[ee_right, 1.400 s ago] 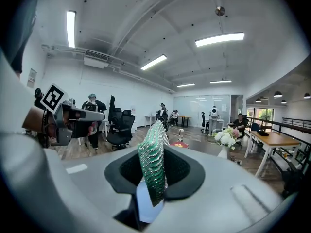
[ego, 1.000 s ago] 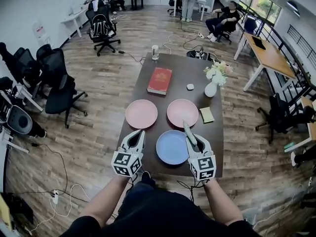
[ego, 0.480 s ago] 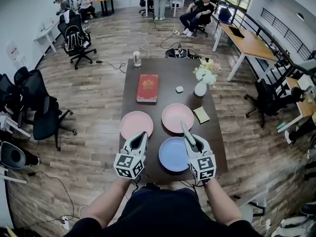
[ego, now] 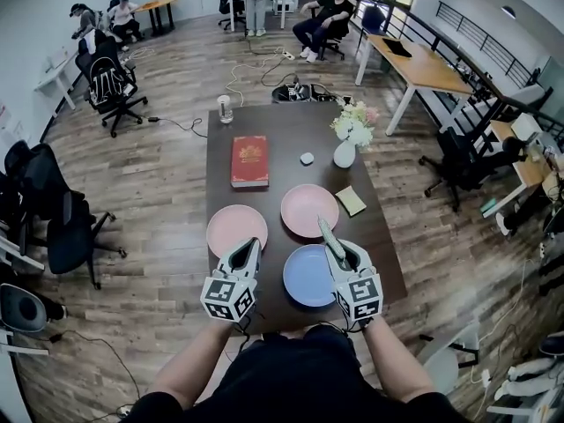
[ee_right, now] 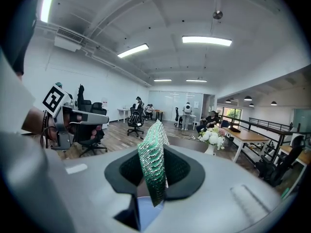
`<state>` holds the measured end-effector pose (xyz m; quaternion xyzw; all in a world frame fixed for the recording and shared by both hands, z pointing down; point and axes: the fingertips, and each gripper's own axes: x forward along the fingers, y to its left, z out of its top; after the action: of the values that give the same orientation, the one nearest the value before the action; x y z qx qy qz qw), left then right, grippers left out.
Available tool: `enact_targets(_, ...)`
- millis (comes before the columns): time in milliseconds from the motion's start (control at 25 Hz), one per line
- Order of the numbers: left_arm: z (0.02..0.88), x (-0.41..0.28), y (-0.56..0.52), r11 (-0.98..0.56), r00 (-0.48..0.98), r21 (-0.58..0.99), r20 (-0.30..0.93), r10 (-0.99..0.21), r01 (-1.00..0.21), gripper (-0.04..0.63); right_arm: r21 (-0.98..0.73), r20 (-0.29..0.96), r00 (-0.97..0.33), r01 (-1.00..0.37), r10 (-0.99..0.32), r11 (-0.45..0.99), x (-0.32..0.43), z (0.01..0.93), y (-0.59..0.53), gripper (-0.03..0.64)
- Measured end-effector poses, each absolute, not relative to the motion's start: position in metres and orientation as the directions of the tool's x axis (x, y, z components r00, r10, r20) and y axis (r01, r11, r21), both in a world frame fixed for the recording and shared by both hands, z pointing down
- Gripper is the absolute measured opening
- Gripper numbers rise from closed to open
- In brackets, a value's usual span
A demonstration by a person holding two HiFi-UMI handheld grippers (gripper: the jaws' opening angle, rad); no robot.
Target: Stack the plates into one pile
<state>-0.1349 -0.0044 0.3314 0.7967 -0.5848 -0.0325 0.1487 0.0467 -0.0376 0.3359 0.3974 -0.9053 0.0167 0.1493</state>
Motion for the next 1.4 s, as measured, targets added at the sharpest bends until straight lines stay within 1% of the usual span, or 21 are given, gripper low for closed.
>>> enact_targets(360,0.329,-0.114,-0.014,-0.306,0.345,0.249,0.128,-0.930,-0.919,-0.005,0.098,0.300,-0.633,-0.723,-0.713,0.684,0.059,0.338,-0.043,0.084)
enact_targets(560,0.324,-0.105,-0.017,-0.287,0.319,0.222,0.125,-0.939,-0.932,-0.005,0.096,0.308,-0.651,-0.704,-0.694,0.703,0.065,0.334,-0.050,0.084)
enact_targets(720,0.327,-0.101,-0.021,-0.263,0.299,0.231,0.138,-0.944,-0.937,-0.005,0.100,0.329,-0.658,-0.689,-0.677,0.718,0.070,0.339,-0.058,0.084)
enact_targets(1080,0.354,-0.089,-0.018,-0.197,0.253,0.236,0.237,-0.938,-0.951,-0.005,0.114,0.379,-0.673,-0.647,-0.635,0.754,0.074,0.357,-0.066,0.084)
enact_targets(1400,0.413,-0.074,0.001,-0.126,0.219,0.260,0.370,-0.903,-0.957,-0.005,0.109,0.442,-0.676,-0.612,-0.590,0.783,0.074,0.400,-0.058,0.084)
